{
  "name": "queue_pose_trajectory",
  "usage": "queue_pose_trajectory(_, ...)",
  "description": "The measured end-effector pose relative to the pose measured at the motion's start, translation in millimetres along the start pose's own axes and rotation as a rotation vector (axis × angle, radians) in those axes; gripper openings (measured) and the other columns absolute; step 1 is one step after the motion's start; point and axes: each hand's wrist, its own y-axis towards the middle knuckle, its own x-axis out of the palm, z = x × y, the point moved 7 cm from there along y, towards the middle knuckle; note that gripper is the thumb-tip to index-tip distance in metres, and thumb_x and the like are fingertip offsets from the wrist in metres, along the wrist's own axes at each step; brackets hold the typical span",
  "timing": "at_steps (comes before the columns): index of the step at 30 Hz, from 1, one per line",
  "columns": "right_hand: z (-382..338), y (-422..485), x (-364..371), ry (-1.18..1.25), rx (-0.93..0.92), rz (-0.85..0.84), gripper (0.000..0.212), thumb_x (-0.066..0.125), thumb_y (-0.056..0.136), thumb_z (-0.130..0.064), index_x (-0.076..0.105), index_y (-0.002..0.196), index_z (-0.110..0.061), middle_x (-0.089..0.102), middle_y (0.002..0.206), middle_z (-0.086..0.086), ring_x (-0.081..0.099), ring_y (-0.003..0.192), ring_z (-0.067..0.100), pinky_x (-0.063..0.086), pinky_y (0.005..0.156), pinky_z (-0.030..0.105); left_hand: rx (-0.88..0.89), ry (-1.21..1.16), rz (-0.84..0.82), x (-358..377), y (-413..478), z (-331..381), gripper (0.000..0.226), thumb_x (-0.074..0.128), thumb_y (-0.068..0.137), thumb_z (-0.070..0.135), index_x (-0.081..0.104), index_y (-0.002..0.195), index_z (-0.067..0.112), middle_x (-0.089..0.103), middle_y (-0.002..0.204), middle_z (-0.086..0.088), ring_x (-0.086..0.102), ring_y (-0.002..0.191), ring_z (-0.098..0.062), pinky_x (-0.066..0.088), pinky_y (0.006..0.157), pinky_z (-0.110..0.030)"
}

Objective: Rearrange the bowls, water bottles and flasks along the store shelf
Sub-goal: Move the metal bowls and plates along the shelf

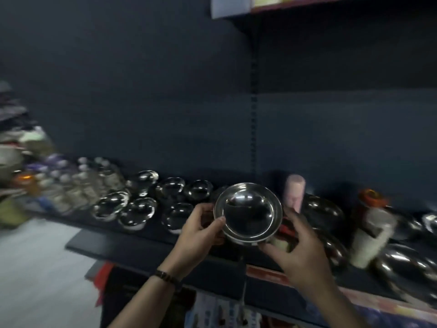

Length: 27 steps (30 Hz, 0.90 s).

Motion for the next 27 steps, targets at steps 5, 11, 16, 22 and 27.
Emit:
queue_pose_trajectory(5,-10,43,67,0.067,-0.055,-0.123,0.088,0.102,0.064,-0.038,0.061,0.142,-0.046,0.063,0.140,-0.023,0.060,0.131,0.001,0.051,0.113,0.041,0.010,0.038,0.165,-67,10,9,0.021,0.073,0.101,0.020,0.067,0.121,0.020,0.079,0.112,-0.009,0.078,0.092,-0.020,0.062,0.073,-0.035)
queue_pose_trajectory(11,-11,82,154,0.103,-0.017,-0.224,0.090,0.102,0.060,-0.045,0.058,0.139,-0.051,0.068,0.134,-0.021,0.065,0.124,0.002,0.055,0.105,0.040,-0.013,0.072,0.244,-145,29,9,0.019,0.071,0.103,0.020,0.072,0.122,0.017,0.081,0.110,-0.009,0.079,0.096,-0.023,0.063,0.080,-0.037)
queue_pose_trajectory(16,-10,125,241,0.078,0.005,-0.254,0.107,0.103,0.059,-0.042,0.047,0.150,-0.047,0.067,0.136,-0.019,0.064,0.124,-0.001,0.058,0.102,0.038,-0.009,0.081,0.251,-218,64,11,0.015,0.074,0.099,0.012,0.079,0.112,0.018,0.083,0.103,-0.011,0.075,0.087,-0.019,0.059,0.076,-0.030)
queue_pose_trajectory(22,-10,173,353,-0.025,0.040,-0.212,0.095,0.102,0.059,-0.039,0.060,0.143,-0.033,0.076,0.122,-0.015,0.072,0.114,0.002,0.060,0.099,0.040,0.001,0.168,0.298,-332,136,-15,0.022,0.079,0.094,0.013,0.078,0.112,0.026,0.083,0.102,0.003,0.080,0.097,-0.017,0.065,0.084,-0.034)
queue_pose_trajectory(27,-9,227,442,-0.130,0.046,-0.198,0.073,0.101,0.066,-0.027,0.062,0.126,-0.042,0.073,0.110,-0.023,0.067,0.099,-0.013,0.056,0.087,0.015,0.062,0.221,0.272,-402,205,-28,0.034,0.075,0.095,0.003,0.076,0.090,0.037,0.081,0.083,0.018,0.075,0.077,0.002,0.057,0.071,-0.022)
